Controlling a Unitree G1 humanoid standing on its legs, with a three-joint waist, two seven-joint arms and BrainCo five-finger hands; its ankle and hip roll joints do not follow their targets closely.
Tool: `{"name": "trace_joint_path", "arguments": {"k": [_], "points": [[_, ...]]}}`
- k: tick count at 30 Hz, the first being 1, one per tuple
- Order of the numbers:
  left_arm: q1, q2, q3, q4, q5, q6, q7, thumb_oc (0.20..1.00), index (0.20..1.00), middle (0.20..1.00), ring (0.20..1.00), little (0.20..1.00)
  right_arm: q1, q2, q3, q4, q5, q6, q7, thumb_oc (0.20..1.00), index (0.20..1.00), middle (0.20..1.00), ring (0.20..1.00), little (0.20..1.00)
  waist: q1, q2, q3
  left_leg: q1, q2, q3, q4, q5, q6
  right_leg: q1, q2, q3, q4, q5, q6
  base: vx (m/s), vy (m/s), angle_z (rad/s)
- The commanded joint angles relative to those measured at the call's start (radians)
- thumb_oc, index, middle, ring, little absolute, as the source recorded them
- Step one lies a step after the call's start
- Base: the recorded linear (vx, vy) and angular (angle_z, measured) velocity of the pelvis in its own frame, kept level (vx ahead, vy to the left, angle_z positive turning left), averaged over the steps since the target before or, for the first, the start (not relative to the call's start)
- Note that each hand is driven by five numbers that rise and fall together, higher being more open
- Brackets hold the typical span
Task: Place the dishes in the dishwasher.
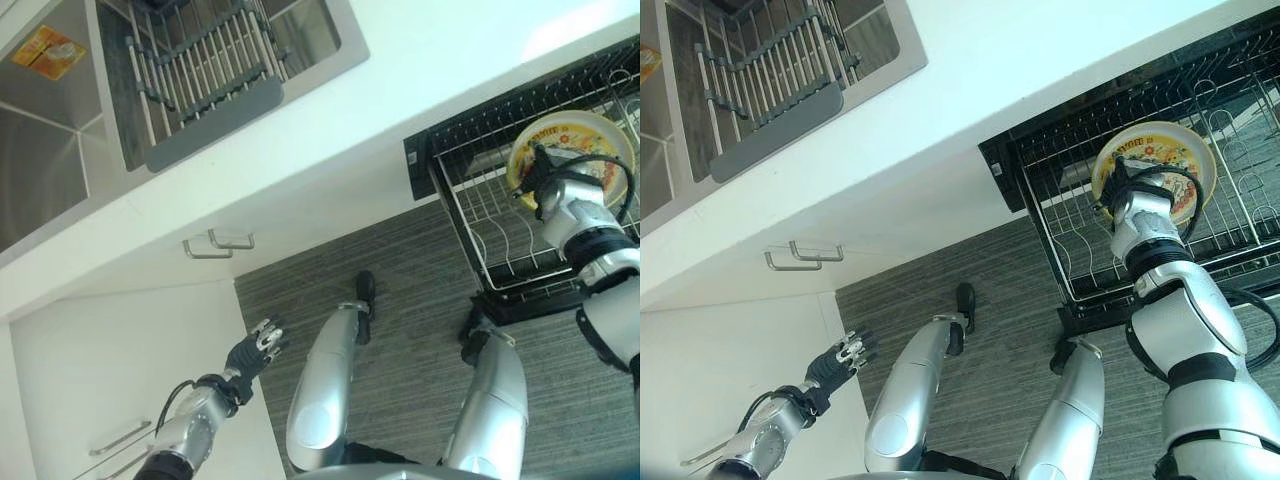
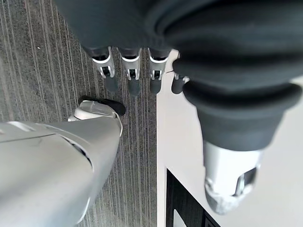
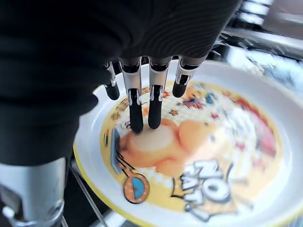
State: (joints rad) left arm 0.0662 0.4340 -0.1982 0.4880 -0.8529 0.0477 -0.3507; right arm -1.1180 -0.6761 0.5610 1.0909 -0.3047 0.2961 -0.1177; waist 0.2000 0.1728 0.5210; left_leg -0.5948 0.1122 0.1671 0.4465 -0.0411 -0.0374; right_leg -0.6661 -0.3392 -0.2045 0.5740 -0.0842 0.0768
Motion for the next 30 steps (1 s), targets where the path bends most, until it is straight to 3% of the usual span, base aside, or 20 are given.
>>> {"name": "trace_joint_path", "arguments": {"k": [1, 6, 11, 14, 17, 22, 26, 30], "points": [[0.023, 0.027, -0.010, -0.019, -0.042, -0.016, 0.021, 1.000, 1.000, 1.000, 1.000, 1.000, 0.034, -0.018, -0.061, -0.082, 0.238, -0.015, -0.091, 1.000, 1.000, 1.000, 1.000, 1.000, 0.002, -0.009, -0.001, 0.003, 0.031, -0.106, 0.013, -0.053, -0.027, 0.036, 0.005, 0.009, 0.025, -0.069, 0.025, 0.00, 0.000, 0.00], [0.053, 0.007, 0.021, -0.050, -0.041, -0.024, 0.056, 1.000, 1.000, 1.000, 1.000, 1.000, 0.182, -0.046, -0.201, -0.373, 0.383, 0.026, -0.087, 1.000, 1.000, 1.000, 1.000, 1.000, -0.029, -0.053, -0.001, 0.008, 0.050, -0.092, -0.003, -0.031, -0.018, 0.047, 0.026, 0.006, -0.007, -0.041, 0.014, -0.03, 0.034, -0.04], [0.089, -0.020, 0.067, -0.060, -0.029, -0.048, 0.105, 1.000, 1.000, 1.000, 1.000, 1.000, 0.470, 0.003, -0.384, -0.813, 0.474, 0.141, -0.128, 1.000, 1.000, 1.000, 1.000, 1.000, -0.074, -0.112, -0.001, 0.038, 0.072, -0.074, -0.006, -0.039, -0.010, 0.085, 0.051, 0.011, -0.026, -0.040, 0.018, 0.03, -0.005, -0.13], [0.106, -0.045, 0.091, -0.056, -0.011, -0.066, 0.127, 1.000, 1.000, 1.000, 1.000, 1.000, 0.619, 0.061, -0.465, -1.046, 0.525, 0.139, -0.148, 1.000, 1.000, 1.000, 1.000, 1.000, -0.102, -0.147, -0.001, 0.054, 0.083, -0.063, 0.000, -0.050, -0.006, 0.105, 0.062, 0.017, -0.030, -0.043, 0.022, 0.05, -0.039, -0.16], [0.114, -0.066, 0.108, -0.041, 0.001, -0.086, 0.144, 1.000, 1.000, 1.000, 1.000, 1.000, 0.743, 0.104, -0.539, -1.218, 0.729, 0.125, -0.153, 1.000, 1.000, 1.000, 1.000, 1.000, -0.127, -0.181, -0.001, 0.076, 0.093, -0.050, 0.002, -0.059, -0.004, 0.134, 0.073, 0.019, -0.045, -0.041, 0.027, 0.03, -0.026, -0.14], [0.138, -0.099, 0.108, -0.005, 0.016, -0.139, 0.162, 1.000, 1.000, 1.000, 1.000, 1.000, 0.897, 0.161, -0.647, -1.381, 0.824, -0.024, -0.142, 1.000, 1.000, 1.000, 1.000, 1.000, -0.157, -0.217, -0.001, 0.130, 0.107, -0.029, -0.003, -0.073, -0.004, 0.202, 0.091, 0.015, -0.083, -0.034, 0.033, 0.04, -0.011, -0.07], [0.135, -0.111, 0.108, 0.034, 0.029, -0.157, 0.169, 1.000, 1.000, 1.000, 1.000, 1.000, 0.928, 0.150, -0.702, -1.486, 0.820, -0.166, -0.089, 1.000, 1.000, 1.000, 1.000, 1.000, -0.170, -0.235, -0.001, 0.180, 0.116, -0.010, -0.006, -0.083, -0.006, 0.260, 0.101, 0.011, -0.112, -0.029, 0.036, 0.03, -0.008, -0.10], [0.126, -0.115, 0.115, 0.099, 0.040, -0.169, 0.154, 1.000, 1.000, 1.000, 1.000, 1.000, 0.920, 0.110, -0.773, -1.527, 0.843, -0.253, -0.093, 1.000, 1.000, 1.000, 1.000, 1.000, -0.177, -0.250, -0.006, 0.245, 0.126, 0.005, -0.021, -0.088, -0.017, 0.337, 0.113, 0.005, -0.163, -0.023, 0.036, 0.05, -0.024, -0.07]]}}
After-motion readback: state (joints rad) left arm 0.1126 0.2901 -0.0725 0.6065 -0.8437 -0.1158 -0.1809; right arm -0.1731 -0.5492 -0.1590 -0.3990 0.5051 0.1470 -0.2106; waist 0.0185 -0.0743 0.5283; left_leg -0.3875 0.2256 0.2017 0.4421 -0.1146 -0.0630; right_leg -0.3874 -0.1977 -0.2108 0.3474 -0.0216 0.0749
